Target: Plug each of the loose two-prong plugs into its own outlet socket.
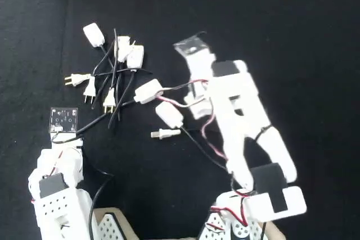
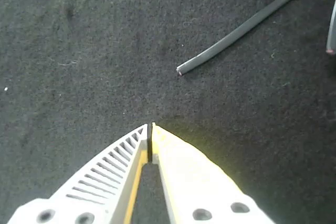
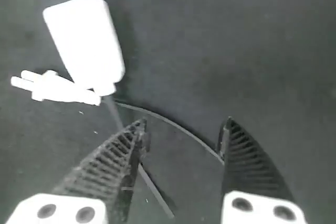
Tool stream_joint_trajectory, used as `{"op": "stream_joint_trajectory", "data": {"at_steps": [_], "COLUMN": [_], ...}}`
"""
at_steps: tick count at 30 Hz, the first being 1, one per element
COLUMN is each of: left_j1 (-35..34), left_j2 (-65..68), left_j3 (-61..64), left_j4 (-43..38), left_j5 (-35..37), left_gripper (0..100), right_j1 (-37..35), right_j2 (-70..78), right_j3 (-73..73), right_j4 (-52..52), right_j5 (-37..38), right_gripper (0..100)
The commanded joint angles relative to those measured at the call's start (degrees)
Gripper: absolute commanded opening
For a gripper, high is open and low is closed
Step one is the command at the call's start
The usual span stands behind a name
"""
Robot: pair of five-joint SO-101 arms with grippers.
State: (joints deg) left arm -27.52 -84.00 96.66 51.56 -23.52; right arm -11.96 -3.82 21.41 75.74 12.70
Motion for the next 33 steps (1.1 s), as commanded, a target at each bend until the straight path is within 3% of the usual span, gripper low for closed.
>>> {"op": "stream_joint_trajectory", "data": {"at_steps": [1,6,9,13,19,24,27,30,33], "left_j1": [0.22,0.22,3.82,7.43,8.04,12.62,18.15,22.29,26.51], "left_j2": [-0.44,-0.44,-0.44,-0.44,-0.44,0.26,3.08,15.47,35.25], "left_j3": [0.66,0.66,0.66,0.66,-0.92,-14.46,-26.15,-37.32,-47.69], "left_j4": [-1.32,-1.32,-1.32,-1.05,-0.97,2.11,4.92,4.92,5.27], "left_j5": [0.18,0.18,0.18,0.18,0.18,-4.48,0.97,5.63,5.89], "left_gripper": [3,3,3,3,3,3,3,5,11], "right_j1": [5.27,12.04,15.21,16.62,18.81,22.77,23.03,23.03,22.86], "right_j2": [-2.68,-2.68,-2.68,-2.68,-2.68,-2.68,-2.68,-2.68,-2.68], "right_j3": [-1.36,1.54,5.41,11.47,11.38,10.24,10.15,10.15,10.24], "right_j4": [1.41,-2.81,-7.74,-15.65,-16.09,-16.18,-16.35,-16.35,-16.35], "right_j5": [-3.96,-6.95,-9.32,-10.9,-13.89,-17.32,-17.49,-17.23,-16.97], "right_gripper": [21.9,21.9,21.9,21.8,21.6,21.5,21.5,21.5,21.5]}}
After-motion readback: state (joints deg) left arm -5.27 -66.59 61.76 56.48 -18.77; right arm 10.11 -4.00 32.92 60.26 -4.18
